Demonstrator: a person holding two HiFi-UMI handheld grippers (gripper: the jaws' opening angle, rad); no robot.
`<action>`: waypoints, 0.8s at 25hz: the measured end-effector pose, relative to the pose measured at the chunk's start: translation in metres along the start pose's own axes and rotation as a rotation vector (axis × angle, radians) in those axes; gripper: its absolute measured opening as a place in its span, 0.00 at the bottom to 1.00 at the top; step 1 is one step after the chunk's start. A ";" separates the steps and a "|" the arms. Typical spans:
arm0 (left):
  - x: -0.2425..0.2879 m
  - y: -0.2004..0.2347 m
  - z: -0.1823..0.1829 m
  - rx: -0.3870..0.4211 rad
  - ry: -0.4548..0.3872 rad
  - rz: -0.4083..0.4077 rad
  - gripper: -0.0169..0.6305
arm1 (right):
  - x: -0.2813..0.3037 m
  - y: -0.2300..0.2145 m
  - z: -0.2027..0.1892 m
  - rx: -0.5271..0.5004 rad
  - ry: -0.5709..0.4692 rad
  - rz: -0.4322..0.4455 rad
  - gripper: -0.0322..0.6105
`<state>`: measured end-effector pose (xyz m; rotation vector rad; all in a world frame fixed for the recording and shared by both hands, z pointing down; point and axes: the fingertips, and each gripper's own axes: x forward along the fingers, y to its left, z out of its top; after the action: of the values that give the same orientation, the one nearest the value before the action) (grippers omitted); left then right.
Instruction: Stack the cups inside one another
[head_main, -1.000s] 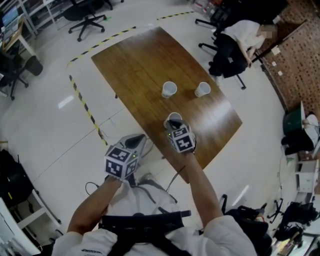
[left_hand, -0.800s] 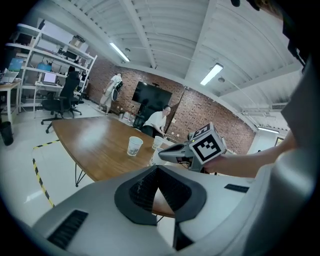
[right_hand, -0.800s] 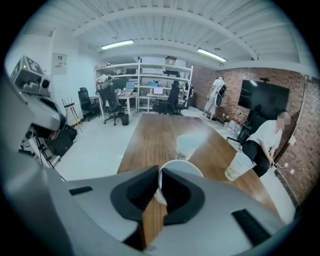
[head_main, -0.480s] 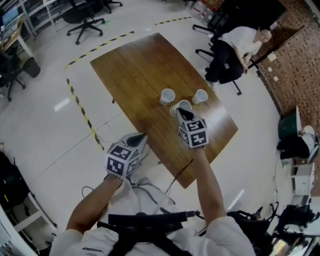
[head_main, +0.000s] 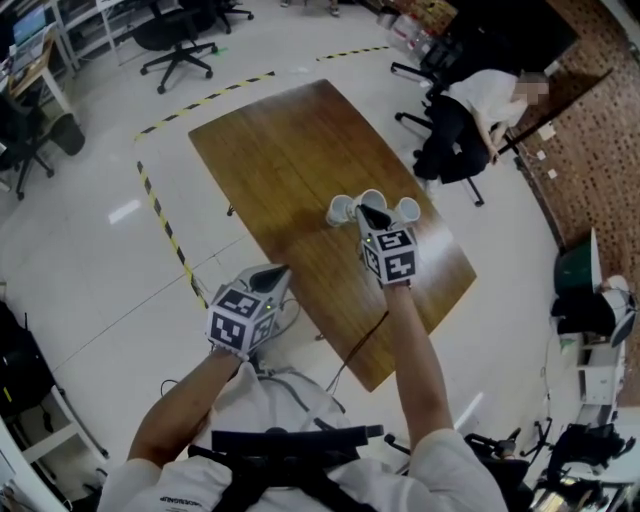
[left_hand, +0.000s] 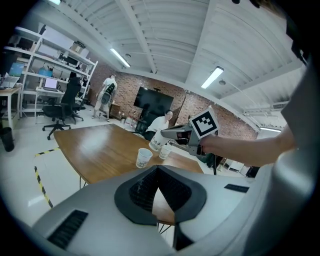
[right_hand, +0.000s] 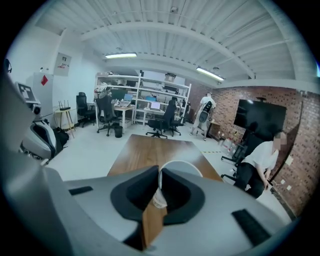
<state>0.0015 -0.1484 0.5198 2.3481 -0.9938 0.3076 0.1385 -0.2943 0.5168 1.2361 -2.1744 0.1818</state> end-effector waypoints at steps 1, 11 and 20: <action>-0.002 0.002 0.001 -0.001 -0.001 0.003 0.01 | 0.005 -0.001 0.001 0.001 0.004 0.002 0.09; -0.020 0.033 -0.005 -0.038 0.005 0.062 0.01 | 0.058 -0.001 -0.024 -0.036 0.106 0.021 0.09; -0.033 0.051 -0.015 -0.079 0.003 0.102 0.01 | 0.091 0.007 -0.059 -0.090 0.222 0.026 0.13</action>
<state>-0.0579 -0.1497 0.5394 2.2300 -1.1067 0.3062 0.1258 -0.3329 0.6171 1.0838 -1.9856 0.2188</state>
